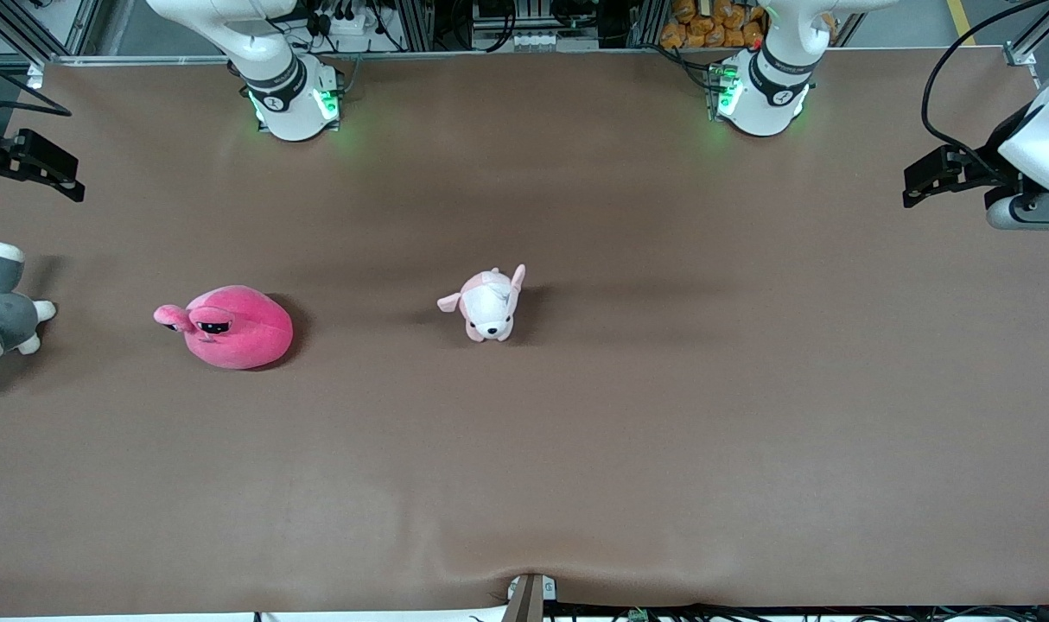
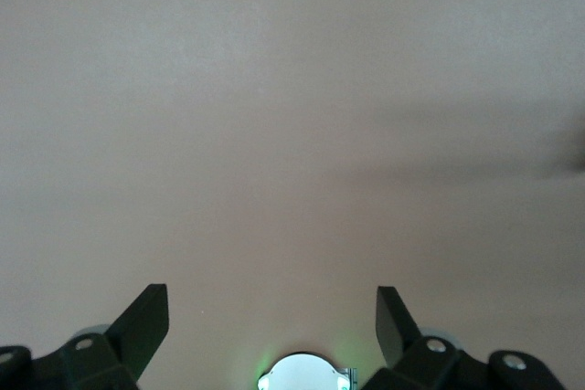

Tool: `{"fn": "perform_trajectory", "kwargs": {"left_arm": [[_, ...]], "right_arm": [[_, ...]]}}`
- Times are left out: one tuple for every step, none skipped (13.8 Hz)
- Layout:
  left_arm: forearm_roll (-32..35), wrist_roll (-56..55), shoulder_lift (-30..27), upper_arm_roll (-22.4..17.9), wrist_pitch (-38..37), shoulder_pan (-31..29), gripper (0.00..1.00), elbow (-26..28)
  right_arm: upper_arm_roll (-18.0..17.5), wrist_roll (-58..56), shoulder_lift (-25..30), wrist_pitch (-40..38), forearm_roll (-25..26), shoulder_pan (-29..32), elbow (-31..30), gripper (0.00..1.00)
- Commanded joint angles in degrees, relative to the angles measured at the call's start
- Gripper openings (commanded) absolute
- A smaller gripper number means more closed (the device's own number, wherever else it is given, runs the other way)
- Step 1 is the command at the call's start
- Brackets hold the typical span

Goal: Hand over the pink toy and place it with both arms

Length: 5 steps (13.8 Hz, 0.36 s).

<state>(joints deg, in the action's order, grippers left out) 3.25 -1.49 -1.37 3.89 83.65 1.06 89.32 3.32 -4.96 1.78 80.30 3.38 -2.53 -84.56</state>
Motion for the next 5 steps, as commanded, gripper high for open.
{"fn": "perform_trajectory", "kwargs": {"left_arm": [[-0.8,-0.8,-0.8,0.2,0.4,-0.4,1.0,0.3],[-0.8,-0.8,-0.8,0.2,0.4,-0.4,1.0,0.3],[-0.8,-0.8,-0.8,0.2,0.4,-0.4,1.0,0.4],[-0.8,-0.8,-0.8,0.2,0.4,-0.4,1.0,0.3],[-0.8,-0.8,-0.7,0.2,0.4,-0.4,1.0,0.3]], "right_arm": [[0.5,-0.5,0.8,-1.2,-1.4,0.0,0.3,1.0],[0.6,-0.4,0.8,-1.2,-2.2,0.1,0.3,1.0],[0.6,-0.4,0.8,-1.2,-2.6,0.1,0.3,1.0],[0.6,-0.4,0.8,-1.2,-2.8,0.3,0.3,1.0],[0.6,-0.4,0.8,-1.2,-2.9,0.5,0.3,1.0]]}}
